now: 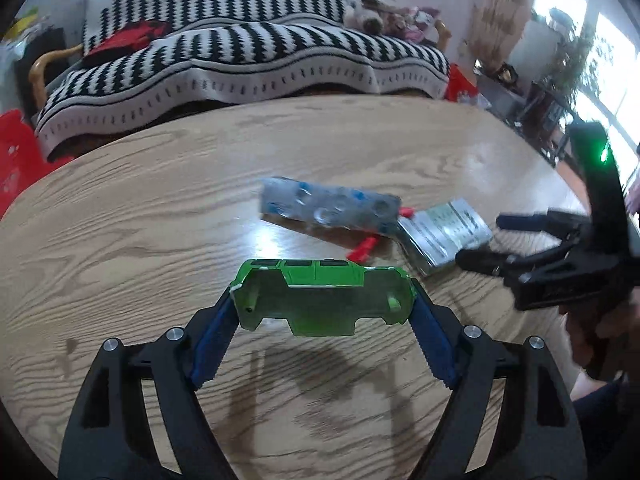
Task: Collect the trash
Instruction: 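Grasp the green plastic tray with the left tool while the right tool grasps the white leaflet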
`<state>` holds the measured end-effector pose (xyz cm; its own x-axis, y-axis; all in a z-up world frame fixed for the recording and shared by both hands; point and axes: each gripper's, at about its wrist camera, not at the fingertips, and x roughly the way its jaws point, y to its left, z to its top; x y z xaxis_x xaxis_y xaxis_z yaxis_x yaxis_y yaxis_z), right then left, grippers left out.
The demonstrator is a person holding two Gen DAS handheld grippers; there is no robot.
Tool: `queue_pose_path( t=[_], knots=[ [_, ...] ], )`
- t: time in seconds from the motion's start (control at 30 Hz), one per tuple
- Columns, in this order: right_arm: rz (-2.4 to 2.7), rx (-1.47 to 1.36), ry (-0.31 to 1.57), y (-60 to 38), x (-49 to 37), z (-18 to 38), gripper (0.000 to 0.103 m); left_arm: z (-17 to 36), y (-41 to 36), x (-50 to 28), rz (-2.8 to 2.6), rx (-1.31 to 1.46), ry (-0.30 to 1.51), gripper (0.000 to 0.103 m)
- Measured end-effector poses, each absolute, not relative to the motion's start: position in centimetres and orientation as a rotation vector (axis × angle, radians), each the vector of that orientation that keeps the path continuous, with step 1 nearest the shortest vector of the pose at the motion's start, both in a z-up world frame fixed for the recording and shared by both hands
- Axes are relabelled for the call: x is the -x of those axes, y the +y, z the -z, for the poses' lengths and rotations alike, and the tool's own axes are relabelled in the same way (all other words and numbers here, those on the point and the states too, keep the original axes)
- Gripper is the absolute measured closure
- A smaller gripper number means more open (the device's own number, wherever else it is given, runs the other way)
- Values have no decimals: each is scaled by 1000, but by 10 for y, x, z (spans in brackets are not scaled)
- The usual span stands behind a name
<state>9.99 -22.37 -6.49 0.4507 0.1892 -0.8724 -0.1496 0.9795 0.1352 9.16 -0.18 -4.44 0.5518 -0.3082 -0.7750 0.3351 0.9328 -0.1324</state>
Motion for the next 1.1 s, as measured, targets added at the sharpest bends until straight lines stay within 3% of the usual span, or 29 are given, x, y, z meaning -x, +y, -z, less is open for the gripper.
queue_pose_path(
  t=[0.2, 0.57, 0.8, 1.1],
  knots=[
    [-255, 134, 1027, -210, -92, 51, 7, 34, 18, -96, 354, 27, 898, 24],
    [-398, -30, 1104, -222, -94, 68, 6, 38, 30, -96, 337, 29, 905, 24],
    [-494, 246, 1001, -183, -63, 45, 7, 35, 37, -99, 315, 46, 906, 24],
    [-427, 214, 1060, -187, -102, 78, 6, 35, 36, -98, 308, 46, 911, 24]
  ],
)
